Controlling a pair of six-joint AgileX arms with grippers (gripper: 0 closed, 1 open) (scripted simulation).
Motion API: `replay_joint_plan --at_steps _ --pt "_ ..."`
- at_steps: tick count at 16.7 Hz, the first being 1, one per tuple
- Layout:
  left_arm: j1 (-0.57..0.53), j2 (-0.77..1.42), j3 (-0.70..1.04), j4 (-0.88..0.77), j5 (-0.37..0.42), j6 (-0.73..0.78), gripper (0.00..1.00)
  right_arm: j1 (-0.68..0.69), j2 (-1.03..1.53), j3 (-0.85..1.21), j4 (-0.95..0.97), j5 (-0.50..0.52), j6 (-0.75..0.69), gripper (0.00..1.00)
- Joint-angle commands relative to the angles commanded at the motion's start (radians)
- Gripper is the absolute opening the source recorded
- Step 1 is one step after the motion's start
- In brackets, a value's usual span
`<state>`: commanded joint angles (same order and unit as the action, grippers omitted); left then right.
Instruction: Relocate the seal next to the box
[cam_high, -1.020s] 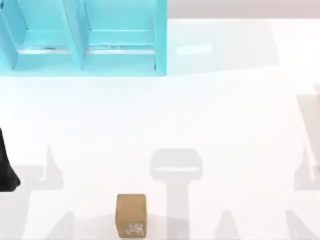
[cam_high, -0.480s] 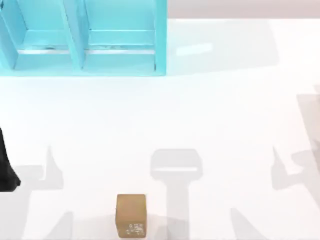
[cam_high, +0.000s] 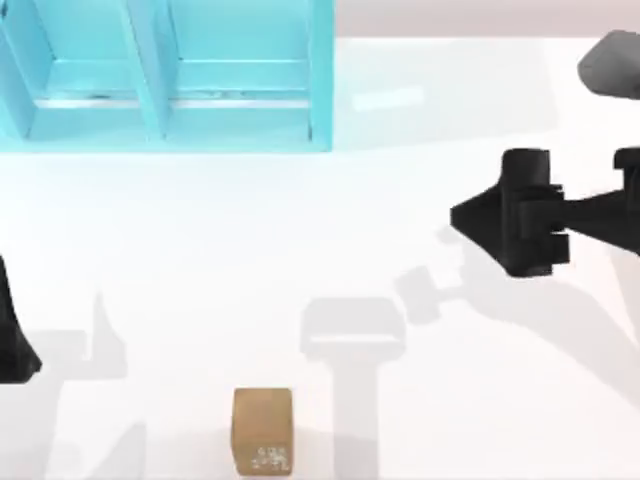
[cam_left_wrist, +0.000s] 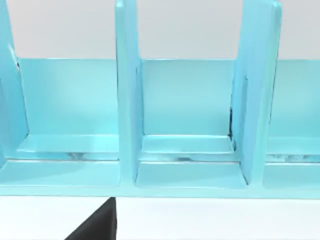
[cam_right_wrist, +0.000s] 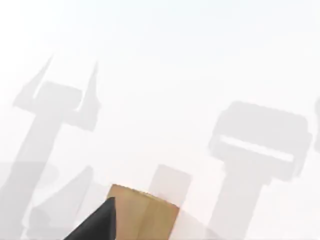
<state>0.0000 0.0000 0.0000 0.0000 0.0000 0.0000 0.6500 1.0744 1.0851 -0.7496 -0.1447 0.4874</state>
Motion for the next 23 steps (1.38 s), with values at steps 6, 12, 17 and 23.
replay_joint_plan --at_steps 6,12,17,23 --pt "0.0 0.0 0.0 0.0 0.0 0.0 1.0 0.257 0.595 0.497 -0.373 0.011 0.282 1.0" --pt "0.0 0.0 0.0 0.0 0.0 0.0 1.0 0.387 0.969 0.787 -0.58 0.081 0.502 1.0" --pt "0.0 0.0 0.0 0.0 0.0 0.0 1.0 0.421 1.106 0.921 -0.637 0.137 0.596 1.0" --pt "0.0 0.0 0.0 0.0 0.0 0.0 1.0 0.417 1.113 0.925 -0.639 0.142 0.603 1.0"
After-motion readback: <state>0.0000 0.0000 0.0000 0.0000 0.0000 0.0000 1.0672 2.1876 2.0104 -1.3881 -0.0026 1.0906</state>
